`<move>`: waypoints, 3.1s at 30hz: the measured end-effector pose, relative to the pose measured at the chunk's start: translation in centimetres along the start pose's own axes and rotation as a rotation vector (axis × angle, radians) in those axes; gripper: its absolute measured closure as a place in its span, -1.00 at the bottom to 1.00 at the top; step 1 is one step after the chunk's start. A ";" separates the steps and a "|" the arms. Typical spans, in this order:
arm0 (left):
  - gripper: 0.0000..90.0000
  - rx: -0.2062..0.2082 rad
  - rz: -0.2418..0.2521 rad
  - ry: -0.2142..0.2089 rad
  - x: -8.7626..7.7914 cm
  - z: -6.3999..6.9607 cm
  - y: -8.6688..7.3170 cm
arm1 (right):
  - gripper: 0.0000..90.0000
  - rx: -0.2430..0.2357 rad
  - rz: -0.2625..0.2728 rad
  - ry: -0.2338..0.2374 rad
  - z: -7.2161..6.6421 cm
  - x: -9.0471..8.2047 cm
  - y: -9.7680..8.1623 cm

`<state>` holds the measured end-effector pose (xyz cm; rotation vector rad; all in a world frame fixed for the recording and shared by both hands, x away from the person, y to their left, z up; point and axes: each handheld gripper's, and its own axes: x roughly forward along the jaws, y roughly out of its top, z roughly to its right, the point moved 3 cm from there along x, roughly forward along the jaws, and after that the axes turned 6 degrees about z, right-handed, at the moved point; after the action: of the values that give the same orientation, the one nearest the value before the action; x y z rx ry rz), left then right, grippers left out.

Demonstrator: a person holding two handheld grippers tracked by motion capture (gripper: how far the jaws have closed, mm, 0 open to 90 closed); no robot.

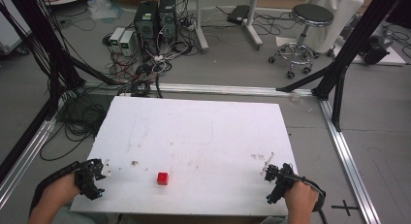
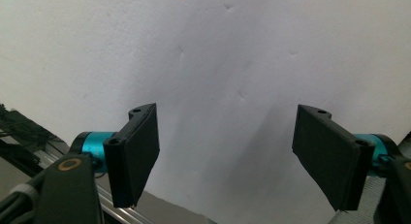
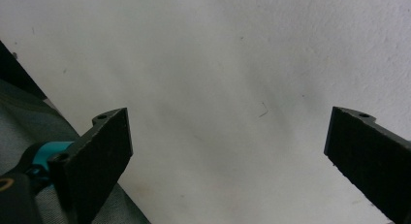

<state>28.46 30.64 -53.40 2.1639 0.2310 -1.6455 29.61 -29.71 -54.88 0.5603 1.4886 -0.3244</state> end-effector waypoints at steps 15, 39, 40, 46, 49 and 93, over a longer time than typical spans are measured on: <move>-0.44 0.000 0.012 -0.002 -0.3 0.1 0.3 | -0.95 -0.002 0.030 -0.001 -0.1 -0.4 -0.2; -0.44 0.079 0.002 -0.022 -0.4 -0.1 4.3 | -0.95 -0.019 0.068 0.014 -0.1 -0.5 0.2; -0.44 0.081 0.001 -0.022 -0.4 0.0 4.5 | -0.95 -0.019 0.069 0.011 -0.1 -0.6 0.2; -0.44 0.101 0.010 -0.030 -0.3 0.3 6.1 | -0.95 -0.029 0.079 0.010 0.0 -0.6 0.4; -0.44 0.125 0.004 -0.034 -0.3 0.3 6.9 | -0.95 -0.030 0.086 0.017 0.0 -0.6 0.5; -0.44 0.431 0.014 -0.153 0.5 3.0 16.5 | -0.95 -0.048 0.113 0.032 -0.1 -0.3 1.0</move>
<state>32.02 14.48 -50.90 2.3095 -0.2023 -1.9867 30.02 -28.84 -54.39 0.6105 1.4854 -0.1919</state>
